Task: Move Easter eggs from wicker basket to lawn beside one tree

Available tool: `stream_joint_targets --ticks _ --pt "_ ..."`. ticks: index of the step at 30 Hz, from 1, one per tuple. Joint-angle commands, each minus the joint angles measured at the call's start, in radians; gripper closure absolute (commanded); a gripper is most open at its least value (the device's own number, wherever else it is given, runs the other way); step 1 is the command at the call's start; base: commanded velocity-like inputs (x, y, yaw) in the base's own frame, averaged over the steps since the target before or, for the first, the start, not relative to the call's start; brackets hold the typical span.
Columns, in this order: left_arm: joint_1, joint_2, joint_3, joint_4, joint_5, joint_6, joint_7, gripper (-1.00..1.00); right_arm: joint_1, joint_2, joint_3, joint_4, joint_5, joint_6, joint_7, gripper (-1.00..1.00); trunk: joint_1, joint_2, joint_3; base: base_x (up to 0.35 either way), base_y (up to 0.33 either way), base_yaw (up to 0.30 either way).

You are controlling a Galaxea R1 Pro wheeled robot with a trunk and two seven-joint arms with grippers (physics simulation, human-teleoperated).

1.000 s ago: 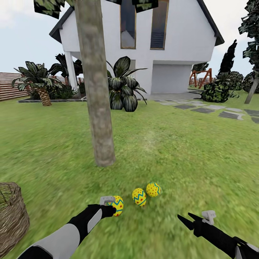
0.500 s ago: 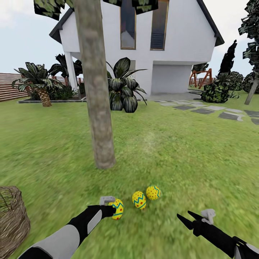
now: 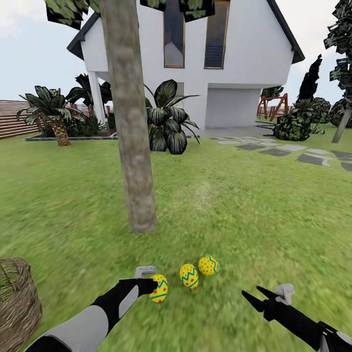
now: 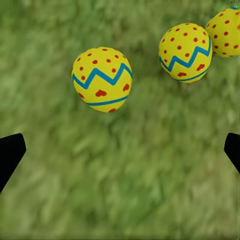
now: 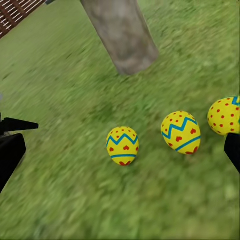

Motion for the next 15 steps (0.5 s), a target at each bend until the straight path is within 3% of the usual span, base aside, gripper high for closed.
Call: stream_joint_targets --ticks 1,15 --pt "0.0 0.0 -0.008 -0.002 0.011 0.004 0.008 -1.0 -0.001 0.001 -0.001 -0.001 0.004 0.004 0.006 -1.0 -0.004 0.007 0.002 0.0 0.0 0.0" --pt "0.0 0.0 -0.008 -0.002 0.011 0.004 0.007 -1.0 -0.001 -0.004 -0.007 0.0 0.0 -0.008 0.013 -1.0 -0.058 0.105 0.046 0.0 0.0 0.0"
